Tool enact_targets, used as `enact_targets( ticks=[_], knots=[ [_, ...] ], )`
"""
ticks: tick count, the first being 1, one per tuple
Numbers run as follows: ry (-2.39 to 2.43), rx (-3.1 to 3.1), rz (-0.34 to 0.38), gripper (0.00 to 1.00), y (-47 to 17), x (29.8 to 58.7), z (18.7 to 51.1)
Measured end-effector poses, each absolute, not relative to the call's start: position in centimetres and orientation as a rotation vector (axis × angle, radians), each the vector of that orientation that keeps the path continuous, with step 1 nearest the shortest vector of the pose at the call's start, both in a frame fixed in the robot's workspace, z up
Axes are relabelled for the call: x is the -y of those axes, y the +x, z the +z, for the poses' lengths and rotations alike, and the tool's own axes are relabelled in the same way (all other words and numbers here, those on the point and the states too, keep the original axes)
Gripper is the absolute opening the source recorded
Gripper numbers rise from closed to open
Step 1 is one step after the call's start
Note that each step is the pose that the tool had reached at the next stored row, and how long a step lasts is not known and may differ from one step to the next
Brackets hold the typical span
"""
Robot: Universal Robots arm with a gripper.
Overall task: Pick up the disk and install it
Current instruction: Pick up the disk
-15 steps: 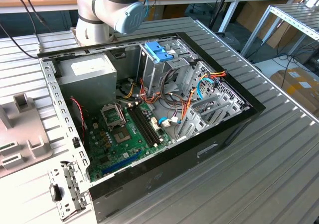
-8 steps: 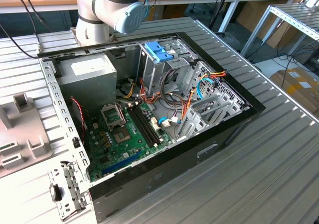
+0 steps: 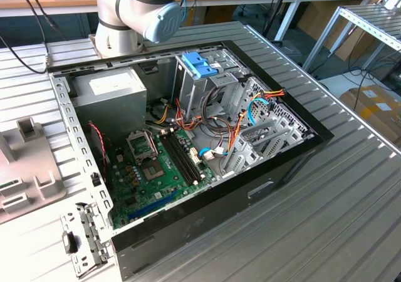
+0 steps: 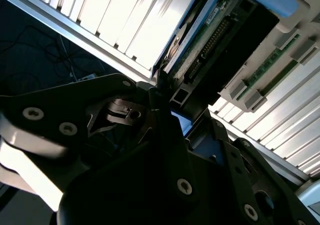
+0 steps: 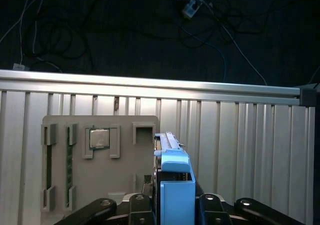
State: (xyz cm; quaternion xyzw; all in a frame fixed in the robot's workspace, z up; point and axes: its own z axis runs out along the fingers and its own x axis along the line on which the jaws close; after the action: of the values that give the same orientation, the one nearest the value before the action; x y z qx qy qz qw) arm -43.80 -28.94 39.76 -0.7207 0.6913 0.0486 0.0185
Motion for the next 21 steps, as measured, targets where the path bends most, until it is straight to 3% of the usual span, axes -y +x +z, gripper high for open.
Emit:
enact_targets(
  ticks=[21],
  knots=[
    [-2.234, -2.142, 0.160, 0.37, -43.80, 28.94, 40.48]
  ],
)
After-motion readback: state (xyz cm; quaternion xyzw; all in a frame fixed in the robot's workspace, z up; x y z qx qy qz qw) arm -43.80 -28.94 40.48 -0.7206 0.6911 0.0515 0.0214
